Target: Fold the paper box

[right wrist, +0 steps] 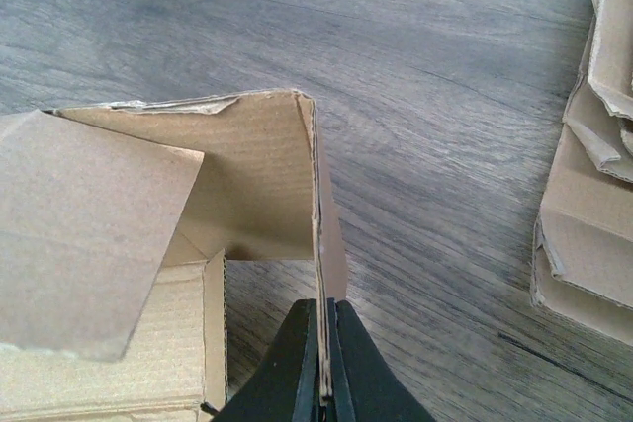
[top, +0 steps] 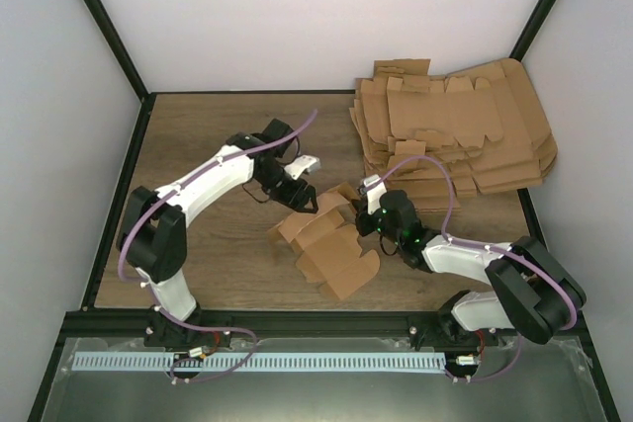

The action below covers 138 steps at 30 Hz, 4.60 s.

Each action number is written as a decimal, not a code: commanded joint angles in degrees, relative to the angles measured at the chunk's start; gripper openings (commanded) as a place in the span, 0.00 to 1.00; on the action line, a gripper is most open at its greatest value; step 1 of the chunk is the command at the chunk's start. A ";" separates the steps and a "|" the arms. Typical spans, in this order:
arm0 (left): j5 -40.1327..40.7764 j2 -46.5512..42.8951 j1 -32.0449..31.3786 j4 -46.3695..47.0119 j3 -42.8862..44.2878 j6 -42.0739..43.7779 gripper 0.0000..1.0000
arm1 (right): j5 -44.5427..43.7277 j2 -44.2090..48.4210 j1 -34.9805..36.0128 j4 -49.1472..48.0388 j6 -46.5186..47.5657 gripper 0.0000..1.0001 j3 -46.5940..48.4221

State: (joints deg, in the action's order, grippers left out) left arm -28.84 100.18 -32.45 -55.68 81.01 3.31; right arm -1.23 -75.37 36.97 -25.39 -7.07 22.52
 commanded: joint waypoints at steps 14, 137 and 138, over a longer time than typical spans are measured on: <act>1.18 2.22 -4.73 1.54 -0.77 1.26 0.76 | -1.39 -0.83 1.43 -1.17 0.68 0.01 1.08; 20.51 0.18 -20.06 10.53 -6.34 -3.83 0.55 | 3.72 13.10 15.06 2.65 -10.17 0.38 -7.67; 20.56 0.25 -20.06 10.41 -6.24 -3.65 0.55 | 3.58 13.45 15.06 2.86 -10.21 0.38 -7.86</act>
State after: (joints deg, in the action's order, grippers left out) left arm -6.79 99.50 -51.59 -46.81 74.76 -2.66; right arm 0.58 -63.53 51.46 -19.51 -19.03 15.03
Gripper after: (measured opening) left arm 0.547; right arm 0.373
